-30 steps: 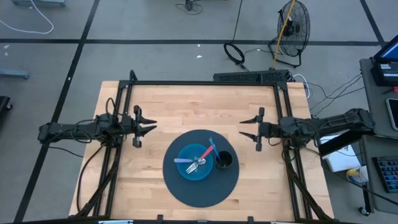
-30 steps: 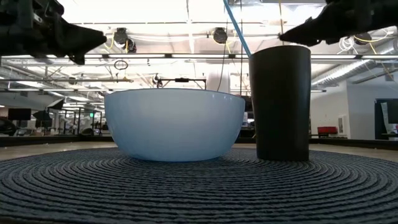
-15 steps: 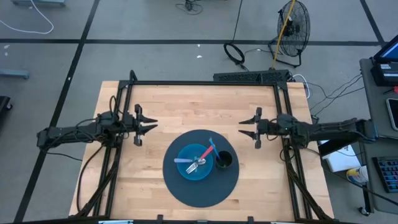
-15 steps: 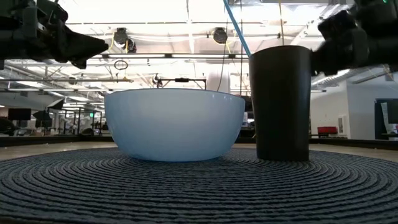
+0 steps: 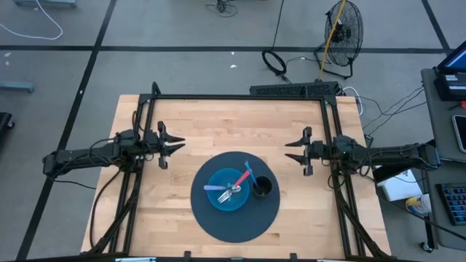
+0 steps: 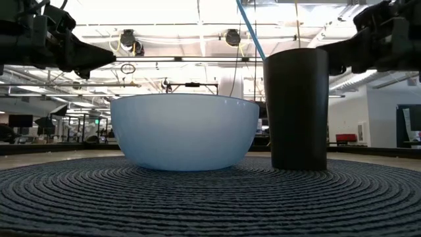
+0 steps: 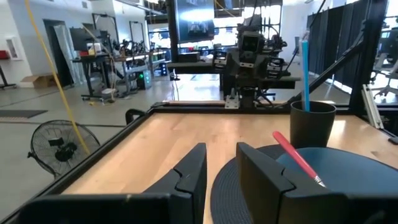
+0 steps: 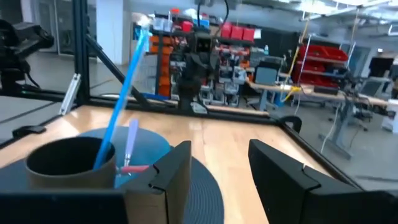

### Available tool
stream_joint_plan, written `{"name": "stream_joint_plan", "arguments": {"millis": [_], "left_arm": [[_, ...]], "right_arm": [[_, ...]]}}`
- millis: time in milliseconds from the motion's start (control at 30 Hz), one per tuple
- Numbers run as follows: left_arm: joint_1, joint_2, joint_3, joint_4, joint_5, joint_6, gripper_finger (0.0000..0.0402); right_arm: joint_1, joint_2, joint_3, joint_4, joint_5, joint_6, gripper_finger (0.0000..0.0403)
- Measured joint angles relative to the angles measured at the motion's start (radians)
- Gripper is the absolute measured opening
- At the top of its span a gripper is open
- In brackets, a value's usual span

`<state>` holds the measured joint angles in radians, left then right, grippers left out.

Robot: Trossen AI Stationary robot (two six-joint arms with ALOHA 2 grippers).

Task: Pick & Place Utensil
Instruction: Return to Home Position

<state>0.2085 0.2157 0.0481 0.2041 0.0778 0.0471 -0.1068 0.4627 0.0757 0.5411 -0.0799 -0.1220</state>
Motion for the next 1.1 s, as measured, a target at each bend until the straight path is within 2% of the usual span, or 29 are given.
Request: {"name": "stream_joint_plan", "arguments": {"millis": [200,367,433,567,767,1100], "left_arm": [[0.0,0.0,0.0,-0.003,0.0,0.0,0.0093],[0.0,0.0,0.0,-0.014,-0.003,0.007,0.0093],[0.0,0.0,0.0,-0.023,-0.01,0.007,0.0093],[0.0,0.0,0.0,-0.031,-0.01,0.018,0.0093],[0.0,0.0,0.0,-0.053,-0.011,0.019,0.0093],[0.0,0.0,0.0,-0.055,-0.047,0.023,0.0093]], "right_arm": [[0.081,-0.039,-0.005,-0.005,0.015,-0.048,0.0155],[0.151,-0.082,-0.006,-0.019,0.195,-0.1,0.0155],[0.164,-0.104,-0.006,-0.026,0.236,-0.107,0.0155],[0.17,-0.166,-0.006,-0.095,0.237,-0.107,0.0155],[0.17,-0.296,0.038,-0.336,0.236,-0.084,0.0155],[0.193,-0.427,0.044,-0.45,0.234,-0.077,0.0155]]}}
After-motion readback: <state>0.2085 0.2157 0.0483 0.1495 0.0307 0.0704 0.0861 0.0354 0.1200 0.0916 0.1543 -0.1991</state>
